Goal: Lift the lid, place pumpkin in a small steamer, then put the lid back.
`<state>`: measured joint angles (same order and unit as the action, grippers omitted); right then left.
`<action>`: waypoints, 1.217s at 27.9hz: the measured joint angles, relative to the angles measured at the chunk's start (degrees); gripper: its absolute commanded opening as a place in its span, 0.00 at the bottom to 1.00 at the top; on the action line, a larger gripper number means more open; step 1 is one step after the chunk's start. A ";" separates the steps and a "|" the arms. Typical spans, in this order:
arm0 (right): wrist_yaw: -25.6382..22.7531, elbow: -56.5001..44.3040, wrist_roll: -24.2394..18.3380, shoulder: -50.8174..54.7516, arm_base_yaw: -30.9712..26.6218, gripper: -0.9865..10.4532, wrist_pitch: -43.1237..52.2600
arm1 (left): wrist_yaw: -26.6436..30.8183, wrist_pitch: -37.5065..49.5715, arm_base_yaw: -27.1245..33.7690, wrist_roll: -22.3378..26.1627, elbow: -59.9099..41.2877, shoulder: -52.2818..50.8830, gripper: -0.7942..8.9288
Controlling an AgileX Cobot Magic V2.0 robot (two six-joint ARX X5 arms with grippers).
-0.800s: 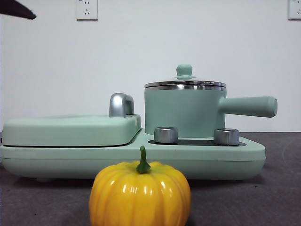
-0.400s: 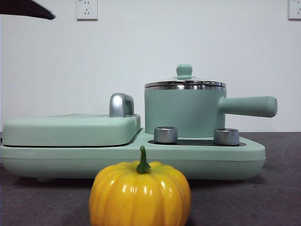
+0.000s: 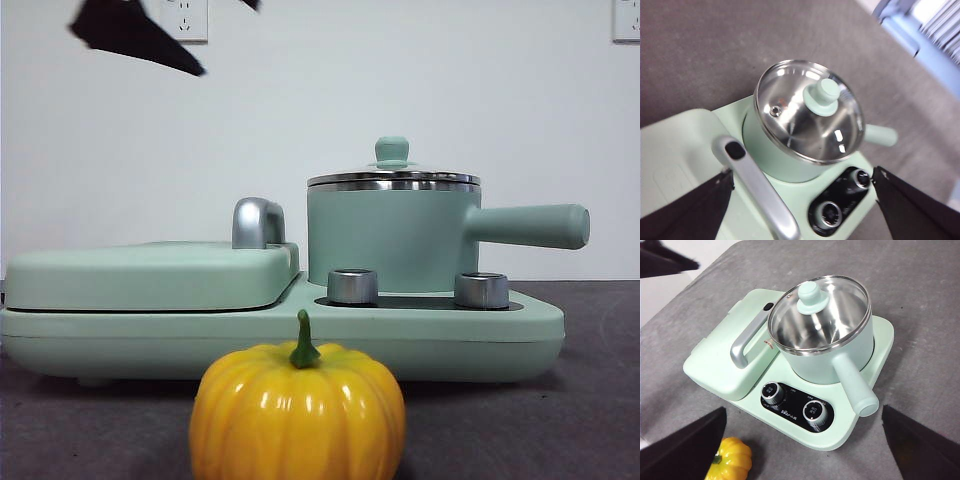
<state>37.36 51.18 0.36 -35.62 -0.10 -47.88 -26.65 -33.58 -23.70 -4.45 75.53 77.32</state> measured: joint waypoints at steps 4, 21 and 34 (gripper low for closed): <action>-0.02 0.00 0.00 0.00 0.00 0.52 0.00 | 4.83 -4.66 -3.67 3.76 9.38 7.63 0.53; 0.00 0.00 0.00 0.00 0.00 0.52 0.00 | 16.15 -22.23 -14.99 6.40 45.29 35.91 0.53; 0.00 0.00 -0.02 0.00 0.00 0.52 0.00 | 18.38 -27.47 -17.86 6.43 53.53 45.86 0.43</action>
<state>37.36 51.18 0.34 -35.62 -0.10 -47.88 -8.27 -61.06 -41.56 1.98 129.05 123.17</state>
